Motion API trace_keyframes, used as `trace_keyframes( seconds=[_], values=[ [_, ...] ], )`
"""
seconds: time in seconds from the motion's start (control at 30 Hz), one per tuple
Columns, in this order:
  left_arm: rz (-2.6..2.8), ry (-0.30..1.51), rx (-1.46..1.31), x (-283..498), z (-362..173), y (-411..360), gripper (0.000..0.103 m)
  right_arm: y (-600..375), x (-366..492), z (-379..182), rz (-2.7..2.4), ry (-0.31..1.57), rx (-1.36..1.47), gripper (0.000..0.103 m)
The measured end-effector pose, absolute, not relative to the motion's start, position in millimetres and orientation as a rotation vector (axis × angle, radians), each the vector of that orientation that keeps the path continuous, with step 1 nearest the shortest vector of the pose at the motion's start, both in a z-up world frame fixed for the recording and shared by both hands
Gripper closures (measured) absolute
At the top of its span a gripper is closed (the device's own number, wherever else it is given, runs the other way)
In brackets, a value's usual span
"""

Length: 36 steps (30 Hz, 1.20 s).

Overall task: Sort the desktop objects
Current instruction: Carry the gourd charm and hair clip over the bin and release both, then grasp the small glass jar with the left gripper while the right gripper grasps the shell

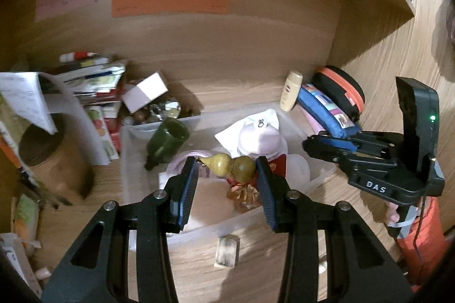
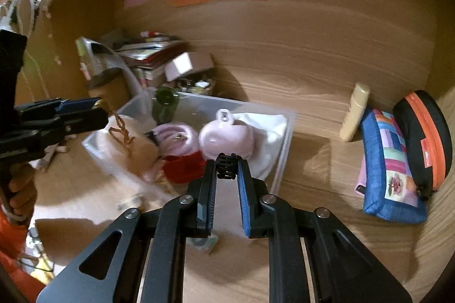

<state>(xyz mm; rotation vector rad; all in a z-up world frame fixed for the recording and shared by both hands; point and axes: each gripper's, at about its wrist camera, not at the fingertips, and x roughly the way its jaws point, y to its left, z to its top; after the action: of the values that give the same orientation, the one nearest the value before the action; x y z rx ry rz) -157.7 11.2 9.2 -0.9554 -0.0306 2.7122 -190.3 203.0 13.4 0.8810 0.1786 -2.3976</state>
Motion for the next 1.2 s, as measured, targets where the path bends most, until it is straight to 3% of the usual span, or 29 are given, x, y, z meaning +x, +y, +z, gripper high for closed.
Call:
trace_keyframes(
  seconds=[0.53, 0.63, 0.8, 0.87, 1.03, 1.2],
  values=[
    [2.646, -0.028, -1.104, -186, -17, 31, 0.059, 194, -204, -8, -2.415, 0.239, 0.938, 0.089],
    [2.653, -0.039, -1.075, -179, -10, 29, 0.045, 191, -199, -6, -2.405, 0.268, 0.931, 0.077],
    [2.720, 0.002, -0.992, -160, 7, 27, 0.032, 187, -180, 8, -2.463, 0.329, 0.832, 0.035],
    [2.755, 0.024, -0.959, -151, 13, 26, 0.023, 187, -172, 15, -2.489, 0.346, 0.786, 0.025],
    [2.797, 0.032, -0.927, -139, 19, 19, 0.008, 186, -153, 28, -2.496, 0.378, 0.731, 0.019],
    [2.811, 0.005, -0.944, -128, 19, 7, 0.007, 187, -137, 29, -2.483, 0.386, 0.744, 0.018]
  ],
)
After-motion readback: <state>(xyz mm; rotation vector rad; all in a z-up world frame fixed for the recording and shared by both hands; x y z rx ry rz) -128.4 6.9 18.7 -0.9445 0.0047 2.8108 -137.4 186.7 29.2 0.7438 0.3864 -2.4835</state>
